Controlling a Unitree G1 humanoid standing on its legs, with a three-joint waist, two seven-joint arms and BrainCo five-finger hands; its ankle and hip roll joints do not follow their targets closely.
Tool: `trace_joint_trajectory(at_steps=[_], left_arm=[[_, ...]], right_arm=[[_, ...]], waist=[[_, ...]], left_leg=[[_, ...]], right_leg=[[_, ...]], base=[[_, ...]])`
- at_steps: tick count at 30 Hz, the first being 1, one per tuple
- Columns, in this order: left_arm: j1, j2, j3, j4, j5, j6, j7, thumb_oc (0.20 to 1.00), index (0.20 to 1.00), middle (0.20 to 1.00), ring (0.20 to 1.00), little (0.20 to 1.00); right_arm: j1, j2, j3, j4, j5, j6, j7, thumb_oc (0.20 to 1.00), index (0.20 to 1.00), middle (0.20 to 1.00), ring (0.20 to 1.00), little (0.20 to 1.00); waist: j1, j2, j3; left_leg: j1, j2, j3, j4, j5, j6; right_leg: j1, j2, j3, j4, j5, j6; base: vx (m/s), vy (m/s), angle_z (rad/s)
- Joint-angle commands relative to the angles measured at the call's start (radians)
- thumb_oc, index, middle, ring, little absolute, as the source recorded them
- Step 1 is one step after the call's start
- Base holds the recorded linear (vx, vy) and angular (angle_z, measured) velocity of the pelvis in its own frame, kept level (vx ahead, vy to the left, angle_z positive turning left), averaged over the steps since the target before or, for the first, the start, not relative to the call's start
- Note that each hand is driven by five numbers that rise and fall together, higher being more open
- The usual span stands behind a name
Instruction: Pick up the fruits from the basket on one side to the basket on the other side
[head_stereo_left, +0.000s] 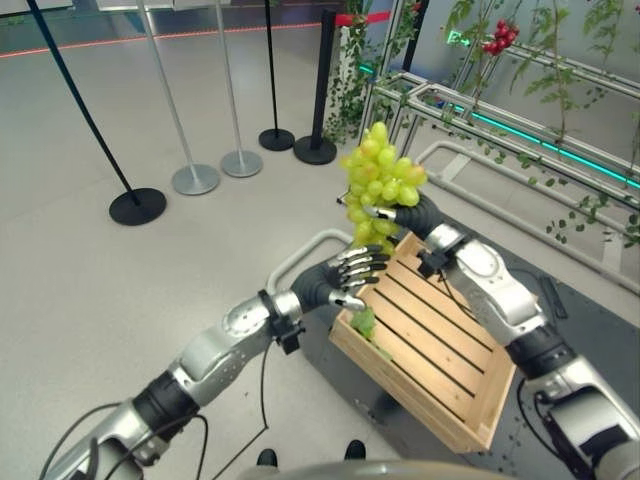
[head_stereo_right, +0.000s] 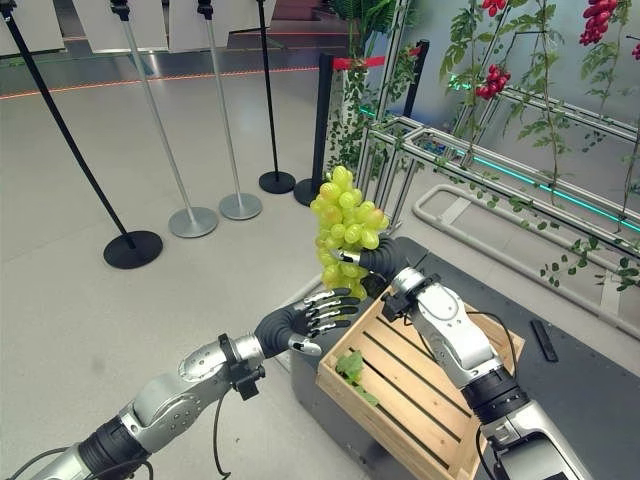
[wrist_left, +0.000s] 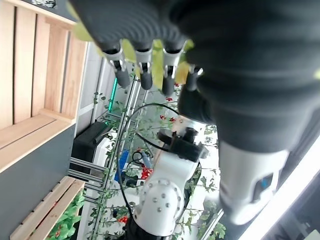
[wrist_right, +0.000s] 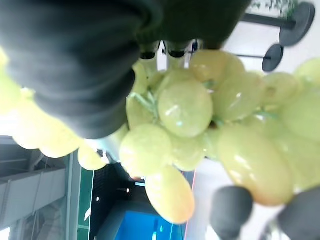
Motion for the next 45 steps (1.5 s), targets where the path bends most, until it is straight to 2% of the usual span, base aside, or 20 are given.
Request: trace_joint_trajectory(at_steps=[1,9,15,20,22,33,45], left_arm=[[-0.059,-0.037,0.030,-0.013,-0.055,-0.033,-0.009,1.000,1.000,1.000,1.000,1.000],[-0.021,-0.022,0.090,-0.031,-0.010,-0.038,-0.023,1.000,1.000,1.000,1.000,1.000],[0.087,0.039,0.176,-0.017,0.086,-0.029,-0.054,1.000,1.000,1.000,1.000,1.000],[0.136,0.080,0.186,-0.017,0.137,-0.013,-0.085,1.000,1.000,1.000,1.000,1.000],[0.145,0.096,0.190,0.000,0.206,-0.016,-0.098,1.000,1.000,1.000,1.000,1.000],[0.197,0.049,0.269,0.049,0.365,-0.032,-0.078,1.000,1.000,1.000,1.000,1.000],[0.107,-0.015,0.280,-0.018,0.294,-0.053,-0.043,1.000,1.000,1.000,1.000,1.000]], right_arm=[[-0.034,0.034,-0.043,-0.103,0.084,-0.041,0.036,0.200,0.200,0.200,0.200,0.200],[0.047,0.049,-0.096,-0.111,0.091,-0.024,0.076,0.200,0.200,0.200,0.200,0.200],[0.067,0.052,-0.168,-0.115,0.052,-0.033,0.046,0.200,0.200,0.200,0.200,0.200],[0.050,0.052,-0.188,-0.136,0.036,-0.043,0.029,0.200,0.200,0.200,0.200,0.200],[0.042,0.054,-0.193,-0.142,0.025,-0.046,0.028,0.200,0.200,0.200,0.200,0.200],[0.061,0.084,-0.208,-0.190,0.020,-0.029,0.058,0.200,0.200,0.200,0.200,0.200],[0.080,0.070,-0.147,-0.206,0.048,0.023,0.140,0.200,0.200,0.200,0.200,0.200]], waist=[[-0.005,-0.013,-0.051],[-0.007,-0.004,-0.054],[0.000,0.004,-0.054],[0.009,0.008,-0.058],[0.012,0.010,-0.061],[0.015,0.003,-0.074],[0.008,-0.002,-0.065]], left_leg=[[-0.024,0.002,-0.011,0.039,-0.074,0.006],[-0.023,-0.001,-0.011,0.035,-0.074,0.006],[-0.020,-0.004,-0.011,0.038,-0.080,0.007],[-0.019,-0.005,-0.012,0.043,-0.083,0.008],[-0.016,-0.005,-0.012,0.048,-0.087,0.008],[-0.013,0.001,-0.015,0.040,-0.083,0.007],[-0.016,0.002,-0.023,0.037,-0.079,0.007]], right_leg=[[0.020,-0.115,-0.030,0.091,-0.074,0.167],[0.023,-0.120,-0.031,0.083,-0.072,0.168],[0.030,-0.121,-0.031,0.079,-0.075,0.167],[0.032,-0.121,-0.030,0.078,-0.077,0.166],[0.040,-0.121,-0.032,0.078,-0.079,0.166],[0.043,-0.117,-0.037,0.075,-0.081,0.164],[0.042,-0.115,-0.042,0.076,-0.083,0.158]], base=[[0.00,0.000,0.00],[0.00,0.000,0.00],[0.00,0.000,0.00],[0.00,0.000,0.00],[0.00,0.000,0.00],[0.00,0.000,0.00],[0.00,0.000,0.00]])
